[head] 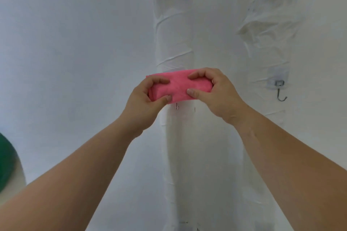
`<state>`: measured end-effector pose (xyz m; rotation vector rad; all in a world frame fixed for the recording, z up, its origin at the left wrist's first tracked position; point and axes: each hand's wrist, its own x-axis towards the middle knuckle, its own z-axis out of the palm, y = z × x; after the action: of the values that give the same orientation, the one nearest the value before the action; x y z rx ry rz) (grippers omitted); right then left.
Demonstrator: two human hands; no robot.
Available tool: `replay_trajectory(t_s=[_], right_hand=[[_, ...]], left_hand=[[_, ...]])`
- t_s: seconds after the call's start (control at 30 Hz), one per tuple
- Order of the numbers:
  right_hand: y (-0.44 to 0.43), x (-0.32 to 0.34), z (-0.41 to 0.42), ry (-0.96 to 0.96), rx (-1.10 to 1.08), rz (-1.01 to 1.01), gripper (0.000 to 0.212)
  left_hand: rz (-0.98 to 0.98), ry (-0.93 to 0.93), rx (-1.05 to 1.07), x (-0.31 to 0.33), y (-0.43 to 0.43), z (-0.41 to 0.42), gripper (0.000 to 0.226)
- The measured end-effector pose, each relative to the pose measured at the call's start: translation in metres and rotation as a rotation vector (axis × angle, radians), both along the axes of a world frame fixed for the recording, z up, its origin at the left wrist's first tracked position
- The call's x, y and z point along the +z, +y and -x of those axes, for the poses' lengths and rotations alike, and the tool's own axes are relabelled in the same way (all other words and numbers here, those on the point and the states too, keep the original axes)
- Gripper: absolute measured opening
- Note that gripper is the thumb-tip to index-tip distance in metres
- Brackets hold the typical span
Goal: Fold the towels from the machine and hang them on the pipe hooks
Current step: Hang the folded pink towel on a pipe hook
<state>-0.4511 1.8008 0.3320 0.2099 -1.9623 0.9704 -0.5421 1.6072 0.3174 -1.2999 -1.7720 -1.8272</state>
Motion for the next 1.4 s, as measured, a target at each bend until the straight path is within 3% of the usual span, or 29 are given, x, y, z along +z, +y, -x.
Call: replay_trajectory(t_s=[0.6,0.7,0.77,0.83,0.97,1.03,1.17,1.4], right_hand=[[0.002,-0.049,0.045,0.063,-0.052,0.028,0.041],[-0.003,-0.055,0.042,0.100,-0.145,-0.021,0.023],[-0.007,-0.056,0.042,0.148,-0.324,-0.140,0.010],[-0.010,-0.055,0.045,0.194,-0.507,-0.309,0.014],[-0.010,-0.061,0.057,0.203,-0.615,-0.583,0.044],[-0.004,-0.063,0.061,0.174,-0.646,-0.646,0.052],[0.008,-0.061,0.070,0.183,-0.578,-0.660,0.056],[0.016,-0.071,0.092,0.272,-0.483,-0.586,0.061]], left_hand=[[0.001,0.003,0.122,-0.043,0.016,0.043,0.037],[0.014,0.233,0.384,-0.053,0.018,0.041,0.025],[0.059,0.458,0.644,-0.055,0.020,0.040,0.017],[0.103,0.661,0.790,-0.055,0.027,0.040,0.014],[0.211,0.791,0.762,-0.058,0.039,0.044,0.055],[0.265,0.754,0.734,-0.063,0.041,0.048,0.060],[0.316,0.730,0.687,-0.071,0.050,0.057,0.068],[0.232,0.774,0.671,-0.080,0.065,0.077,0.082]])
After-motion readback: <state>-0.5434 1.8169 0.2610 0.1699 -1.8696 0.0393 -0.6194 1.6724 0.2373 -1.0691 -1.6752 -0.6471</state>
